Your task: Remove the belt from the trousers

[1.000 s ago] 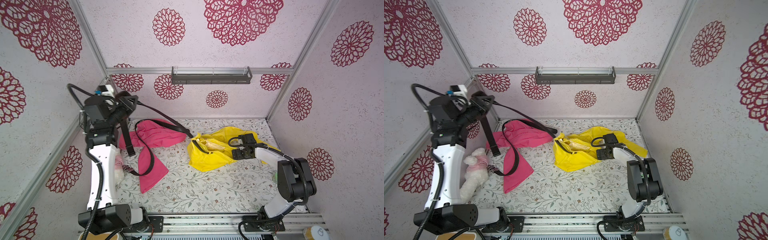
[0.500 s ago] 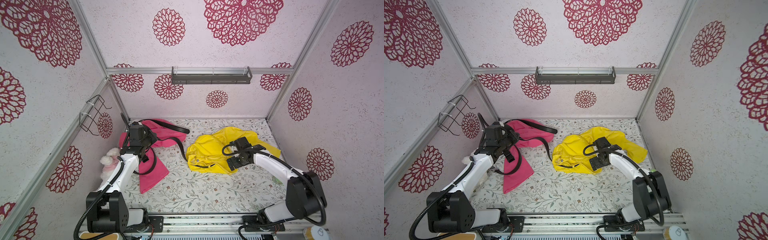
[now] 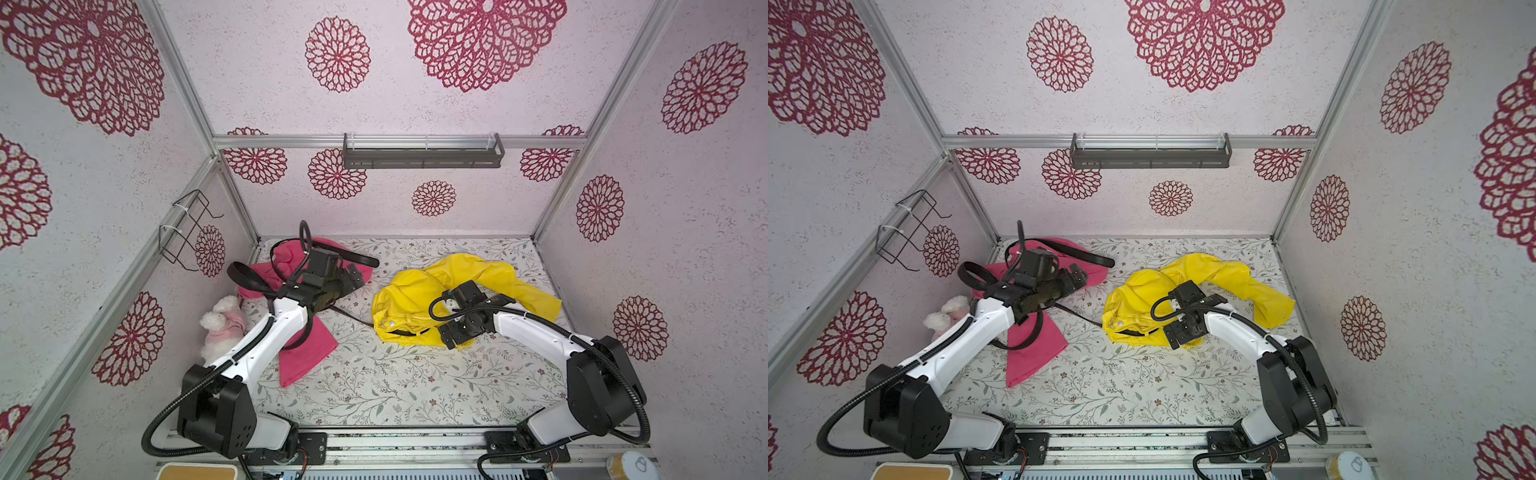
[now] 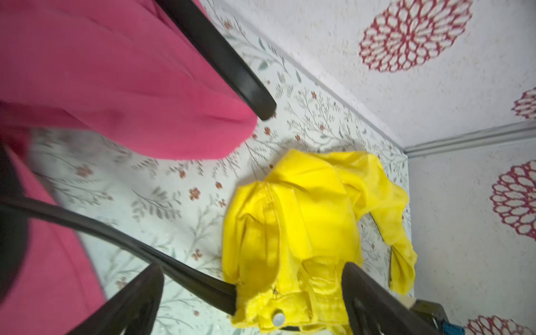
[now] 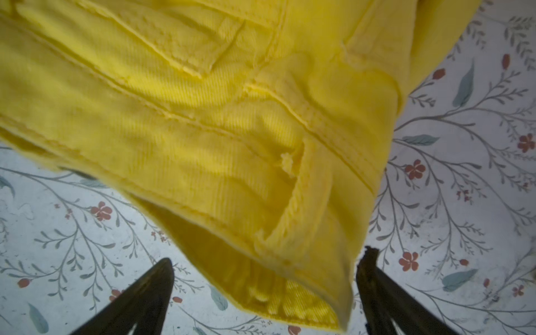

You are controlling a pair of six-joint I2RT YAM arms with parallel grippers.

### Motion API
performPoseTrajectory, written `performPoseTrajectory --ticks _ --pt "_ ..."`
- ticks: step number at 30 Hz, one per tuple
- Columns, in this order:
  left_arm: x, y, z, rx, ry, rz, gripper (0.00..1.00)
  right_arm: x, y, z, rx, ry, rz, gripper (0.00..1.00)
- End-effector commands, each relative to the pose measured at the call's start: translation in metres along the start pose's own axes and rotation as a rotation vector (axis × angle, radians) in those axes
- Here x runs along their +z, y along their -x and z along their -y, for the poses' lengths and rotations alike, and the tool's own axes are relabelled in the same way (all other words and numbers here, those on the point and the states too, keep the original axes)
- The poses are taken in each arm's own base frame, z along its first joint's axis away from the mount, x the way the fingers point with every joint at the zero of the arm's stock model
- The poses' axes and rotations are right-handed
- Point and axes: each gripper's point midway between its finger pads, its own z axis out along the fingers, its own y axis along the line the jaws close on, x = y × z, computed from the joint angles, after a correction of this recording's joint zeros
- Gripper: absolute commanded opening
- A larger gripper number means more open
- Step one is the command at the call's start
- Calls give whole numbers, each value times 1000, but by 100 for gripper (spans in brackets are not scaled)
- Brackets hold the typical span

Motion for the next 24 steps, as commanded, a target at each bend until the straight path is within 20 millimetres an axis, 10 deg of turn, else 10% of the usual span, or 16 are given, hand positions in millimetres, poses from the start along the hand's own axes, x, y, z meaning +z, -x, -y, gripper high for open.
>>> performPoseTrajectory --ticks 1,10,16,24 --pt "32 -38 -15 -199 84 -132 97 -8 11 5 27 -29 29 99" --pt "28 -64 -28 -426 159 -130 99 -22 8 8 41 -40 62 99" --pt "61 -87 -37 -466 205 -156 97 -29 14 7 52 -30 89 99" --pt "88 -113 -82 -491 325 -160 64 -20 24 9 66 -46 124 99"
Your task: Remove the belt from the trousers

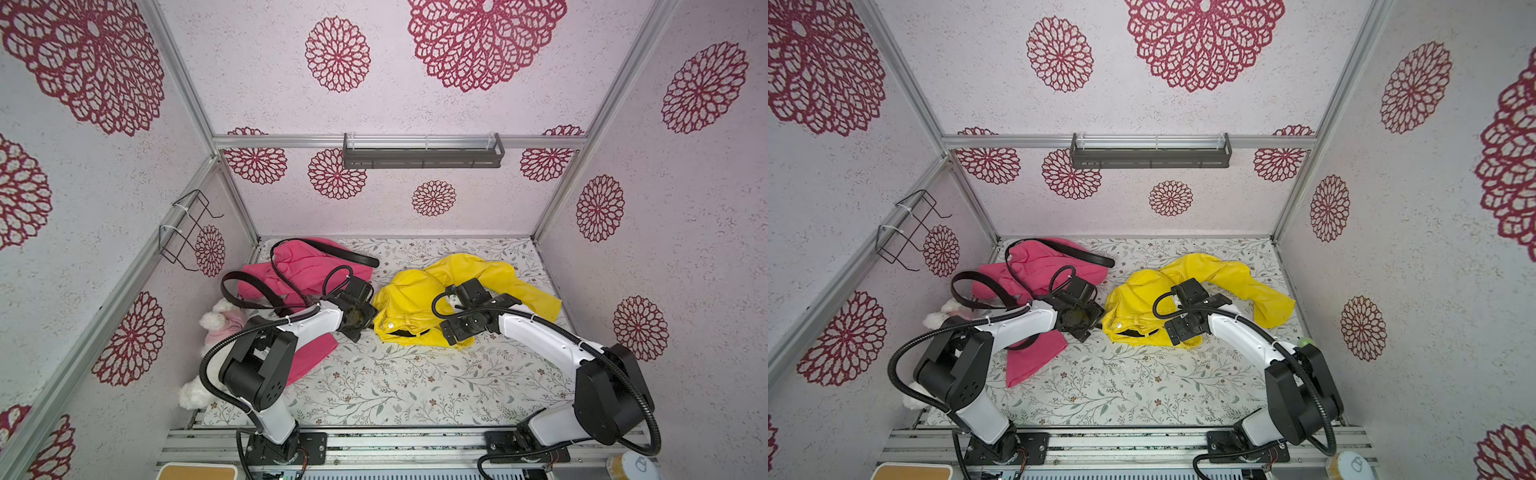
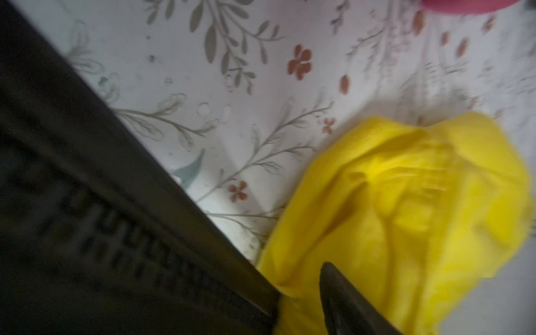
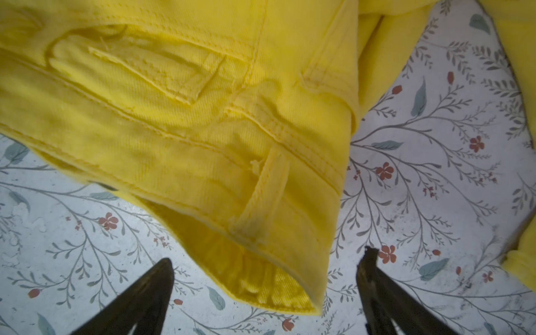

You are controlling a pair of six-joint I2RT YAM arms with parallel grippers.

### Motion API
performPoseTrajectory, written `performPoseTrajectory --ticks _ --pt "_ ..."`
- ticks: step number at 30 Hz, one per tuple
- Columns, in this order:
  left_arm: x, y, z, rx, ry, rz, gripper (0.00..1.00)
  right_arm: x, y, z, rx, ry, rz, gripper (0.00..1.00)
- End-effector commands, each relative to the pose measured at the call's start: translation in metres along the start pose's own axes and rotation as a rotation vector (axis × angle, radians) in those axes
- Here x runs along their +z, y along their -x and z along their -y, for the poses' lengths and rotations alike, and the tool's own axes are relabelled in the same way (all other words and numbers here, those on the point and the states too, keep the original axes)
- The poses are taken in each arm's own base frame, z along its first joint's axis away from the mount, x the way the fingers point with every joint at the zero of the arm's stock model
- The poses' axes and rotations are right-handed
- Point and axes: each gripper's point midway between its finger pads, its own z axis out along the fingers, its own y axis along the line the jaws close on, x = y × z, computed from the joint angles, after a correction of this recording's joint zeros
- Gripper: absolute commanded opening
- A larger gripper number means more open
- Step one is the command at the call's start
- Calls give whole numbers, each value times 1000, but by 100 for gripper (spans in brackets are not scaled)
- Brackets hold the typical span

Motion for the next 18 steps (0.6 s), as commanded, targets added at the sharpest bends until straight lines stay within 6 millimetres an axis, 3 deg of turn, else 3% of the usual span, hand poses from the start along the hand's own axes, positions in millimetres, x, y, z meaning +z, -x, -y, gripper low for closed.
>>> performPoseTrajectory --ticks 1,4,7,10,13,18 --pt "9 8 -10 -43 12 49 59 2 14 4 31 -28 53 99" --pt "15 13 -14 -44 23 64 33 24 11 8 39 -62 20 99" --pt "8 22 -7 -38 10 78 2 52 -7 29 61 -170 -59 99" --pt "-18 38 4 -7 -13 122 0 71 -21 46 98 -200 -124 98" --pt "-59 64 10 48 -13 203 0 85 -35 73 119 -277 -211 96" --pt "-145 121 -21 57 14 388 0 89 -60 129 211 -376 -293 89"
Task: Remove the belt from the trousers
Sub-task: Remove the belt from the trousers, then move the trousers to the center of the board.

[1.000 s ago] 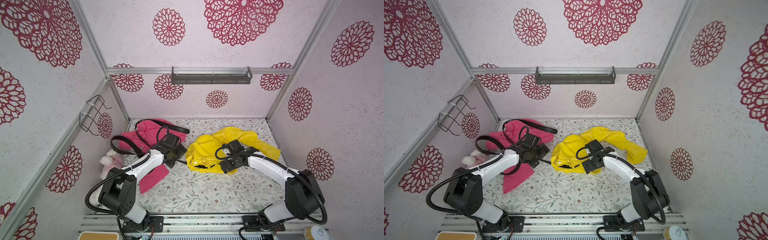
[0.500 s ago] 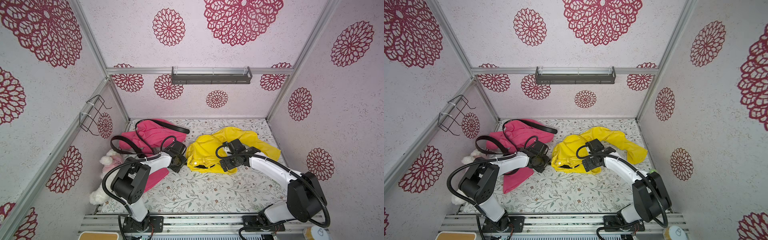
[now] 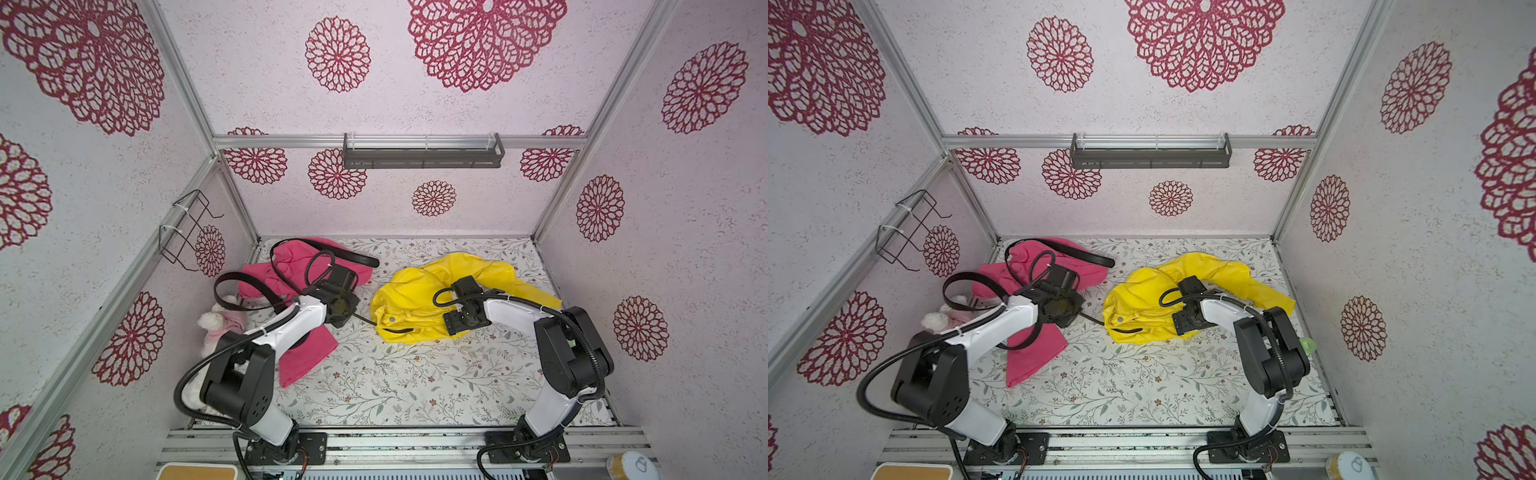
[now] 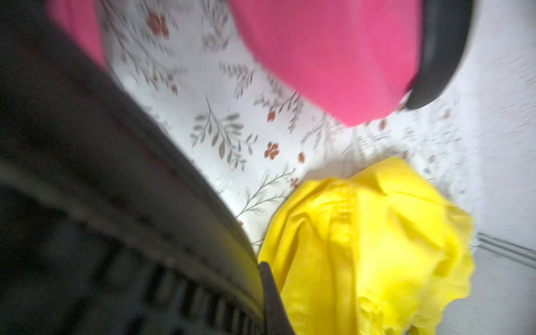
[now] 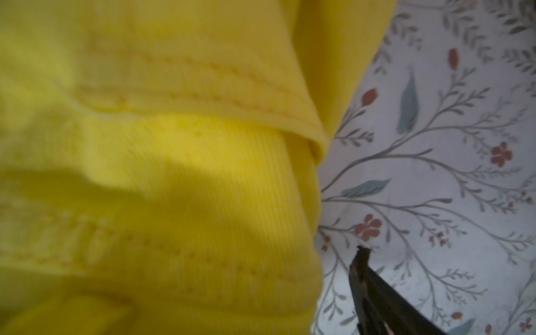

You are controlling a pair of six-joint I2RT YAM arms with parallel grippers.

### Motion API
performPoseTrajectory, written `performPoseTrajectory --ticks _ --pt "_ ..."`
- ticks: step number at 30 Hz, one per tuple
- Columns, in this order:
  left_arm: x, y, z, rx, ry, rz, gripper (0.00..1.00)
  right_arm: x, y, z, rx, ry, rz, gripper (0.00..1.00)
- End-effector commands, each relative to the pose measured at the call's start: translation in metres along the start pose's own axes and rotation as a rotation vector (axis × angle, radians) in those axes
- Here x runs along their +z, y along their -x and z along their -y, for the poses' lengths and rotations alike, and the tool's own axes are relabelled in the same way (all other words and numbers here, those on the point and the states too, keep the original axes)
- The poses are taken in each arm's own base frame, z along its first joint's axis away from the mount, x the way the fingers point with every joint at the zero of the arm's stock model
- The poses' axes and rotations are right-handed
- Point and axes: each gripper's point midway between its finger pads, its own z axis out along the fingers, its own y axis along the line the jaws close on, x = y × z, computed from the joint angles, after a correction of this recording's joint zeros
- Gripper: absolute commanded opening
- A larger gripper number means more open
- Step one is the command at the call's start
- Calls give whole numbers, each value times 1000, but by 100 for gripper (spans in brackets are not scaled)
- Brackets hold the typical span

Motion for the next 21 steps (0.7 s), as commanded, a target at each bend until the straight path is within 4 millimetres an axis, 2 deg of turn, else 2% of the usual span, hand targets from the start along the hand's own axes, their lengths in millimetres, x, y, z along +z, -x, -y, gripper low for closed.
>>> performPoseTrajectory --ticks 1,4,6,8,11,13,17,19,21 --pt "-58 63 -41 30 82 196 0 24 -52 80 47 -244 -195 88" --pt "-89 89 -47 0 11 269 0 29 -53 97 80 -240 -208 88" --pt "-100 94 -30 17 -55 267 0 30 -46 92 76 -207 -189 88" --pt "-107 89 1 59 -132 242 0 32 -37 82 67 -162 -178 88" --pt "-122 74 64 159 -244 238 0 31 -19 64 43 -106 -145 88" --pt "-130 63 104 218 -305 233 0 29 -7 45 15 -38 -127 88" --pt "-124 44 170 251 -439 191 0 14 12 -1 -38 104 -65 86" --pt "-126 31 206 273 -513 158 0 5 14 -23 -56 173 -52 86" --pt "-131 16 237 318 -549 153 0 -8 14 -28 -62 151 -39 89"
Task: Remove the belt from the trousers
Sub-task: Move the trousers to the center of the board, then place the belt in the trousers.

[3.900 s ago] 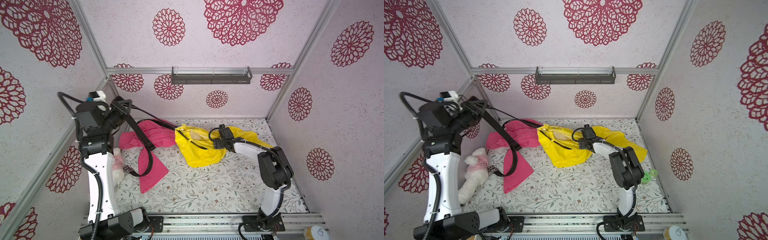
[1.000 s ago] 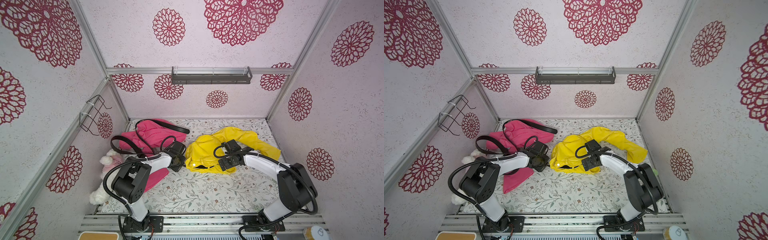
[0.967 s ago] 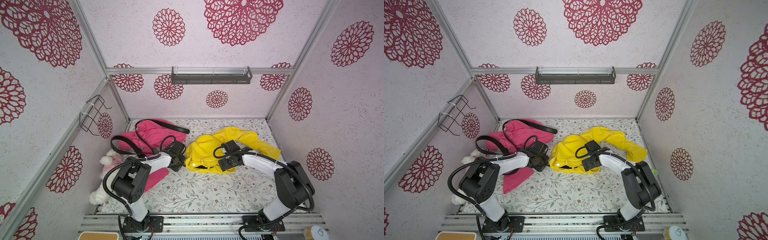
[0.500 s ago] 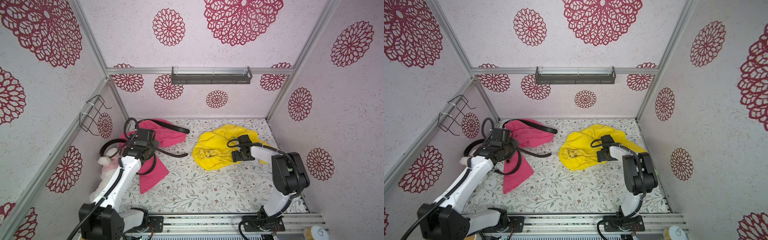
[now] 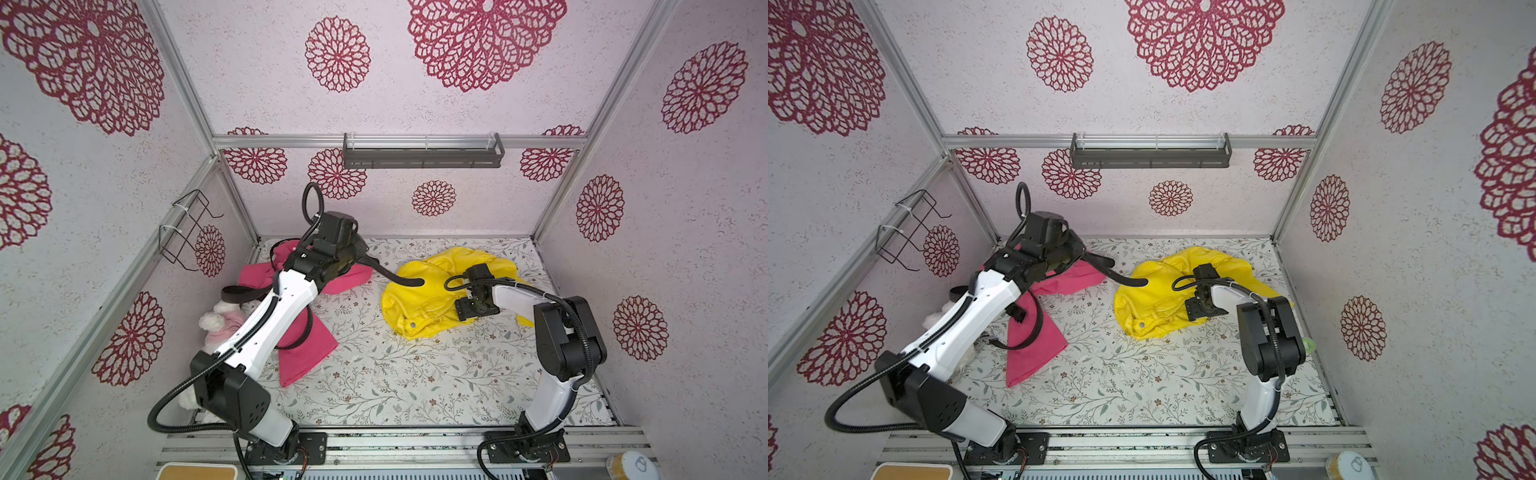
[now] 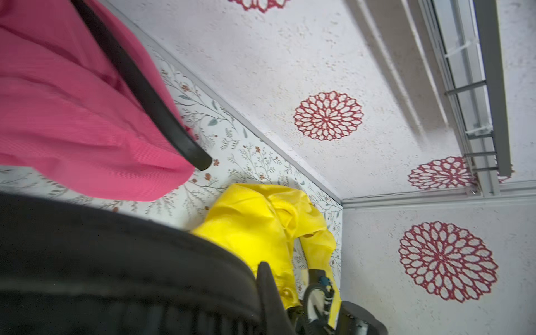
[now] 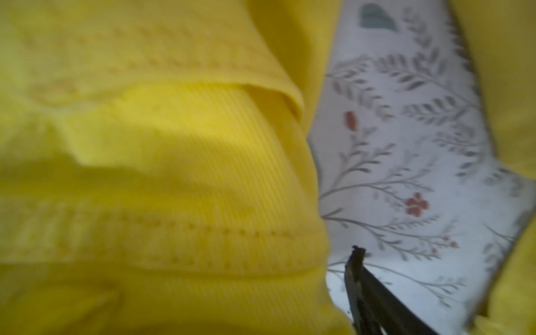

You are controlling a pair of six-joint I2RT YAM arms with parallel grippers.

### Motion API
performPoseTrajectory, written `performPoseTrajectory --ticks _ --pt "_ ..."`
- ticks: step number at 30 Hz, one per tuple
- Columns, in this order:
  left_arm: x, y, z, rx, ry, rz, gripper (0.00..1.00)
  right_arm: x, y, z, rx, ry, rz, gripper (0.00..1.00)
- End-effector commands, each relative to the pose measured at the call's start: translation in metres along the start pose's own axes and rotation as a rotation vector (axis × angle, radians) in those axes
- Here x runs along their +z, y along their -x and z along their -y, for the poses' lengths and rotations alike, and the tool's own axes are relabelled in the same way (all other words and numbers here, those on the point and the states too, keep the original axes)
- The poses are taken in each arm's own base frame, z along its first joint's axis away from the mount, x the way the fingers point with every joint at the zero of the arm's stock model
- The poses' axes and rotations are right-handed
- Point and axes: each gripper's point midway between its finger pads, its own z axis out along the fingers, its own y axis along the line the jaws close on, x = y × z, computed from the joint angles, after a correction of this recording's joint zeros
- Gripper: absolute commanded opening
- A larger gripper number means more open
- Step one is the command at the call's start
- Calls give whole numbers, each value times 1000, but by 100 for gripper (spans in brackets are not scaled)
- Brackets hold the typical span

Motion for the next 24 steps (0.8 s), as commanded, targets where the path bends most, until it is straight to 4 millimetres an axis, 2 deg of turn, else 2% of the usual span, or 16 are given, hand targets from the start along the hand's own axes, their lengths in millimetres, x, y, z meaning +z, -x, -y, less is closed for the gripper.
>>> performPoseTrajectory --ticks 1,3,5,6,7,9,10,12,13,14,16,17,18,20,24 --pt "11 -1 62 52 -133 9 0 -25 -13 -32 -30 90 -21 92" --pt "30 -11 72 72 -135 -13 0 -52 -12 -28 14 97 44 96" --pt "63 -24 63 79 -97 -45 0 -81 -17 -27 39 117 99 99" --pt "73 -28 61 82 -95 -58 0 -90 -20 -26 43 125 107 99" --pt "104 -44 47 88 -60 -97 0 -100 -25 -26 43 135 112 99" --pt "131 -61 41 102 -66 -132 0 -113 -34 -29 37 170 108 99" --pt "143 -71 39 112 -82 -159 10 -120 -37 -31 34 187 113 99" --pt "155 -86 36 108 -97 -203 56 -134 -38 -32 35 206 150 99" --pt "155 -92 36 108 -109 -225 74 -143 -36 -31 39 211 184 99" --pt "149 -96 37 116 -118 -228 85 -150 -32 -28 49 214 221 99" --pt "132 -97 42 155 -140 -205 97 -161 -23 -22 66 228 294 99" --pt "121 -96 42 183 -146 -190 100 -163 -19 -17 81 224 325 99" --pt "101 -89 45 218 -159 -164 98 -165 -14 -12 89 229 366 99" --pt "74 -85 31 296 -134 -126 97 -165 -6 -2 115 239 441 99" --pt "27 -72 -23 447 -31 -9 97 -168 9 16 145 219 591 99"
